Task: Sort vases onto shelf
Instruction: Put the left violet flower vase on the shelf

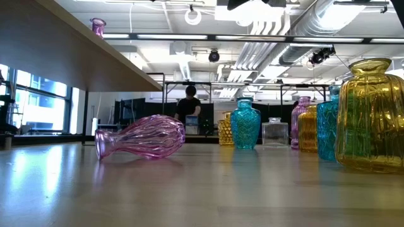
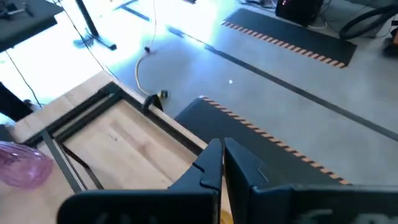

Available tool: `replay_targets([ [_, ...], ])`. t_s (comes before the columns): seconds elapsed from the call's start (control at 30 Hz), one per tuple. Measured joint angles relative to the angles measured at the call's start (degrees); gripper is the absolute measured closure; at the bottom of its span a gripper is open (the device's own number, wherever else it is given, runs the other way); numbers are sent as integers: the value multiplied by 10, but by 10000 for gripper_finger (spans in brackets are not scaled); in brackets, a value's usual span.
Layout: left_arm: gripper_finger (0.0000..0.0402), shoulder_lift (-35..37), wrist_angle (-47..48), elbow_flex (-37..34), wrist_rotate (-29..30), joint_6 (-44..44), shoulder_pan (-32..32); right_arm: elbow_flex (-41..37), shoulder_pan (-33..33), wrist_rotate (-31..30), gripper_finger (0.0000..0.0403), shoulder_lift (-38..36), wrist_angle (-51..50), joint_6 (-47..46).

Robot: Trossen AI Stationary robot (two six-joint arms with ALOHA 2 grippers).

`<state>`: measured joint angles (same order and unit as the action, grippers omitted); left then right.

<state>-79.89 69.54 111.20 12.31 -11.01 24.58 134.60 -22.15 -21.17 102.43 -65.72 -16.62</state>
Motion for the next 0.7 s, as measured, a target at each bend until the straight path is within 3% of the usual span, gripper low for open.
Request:
replay_targets([
  [0.13, 401, 15, 2, -10, -33, -3, 39, -10, 0, -1, 403, 0, -20, 46],
  [0.3, 401, 43, -1, -76, -45, -3, 82, -64, -10, -19, 403, -1, -30, 139],
  [0.57, 401, 75, -6, -148, -39, 52, 126, -230, -26, 214, 403, 0, 9, 221],
  [0.7, 401, 86, -7, -148, -36, 78, 139, -292, -15, 273, 403, 0, 42, 283],
])
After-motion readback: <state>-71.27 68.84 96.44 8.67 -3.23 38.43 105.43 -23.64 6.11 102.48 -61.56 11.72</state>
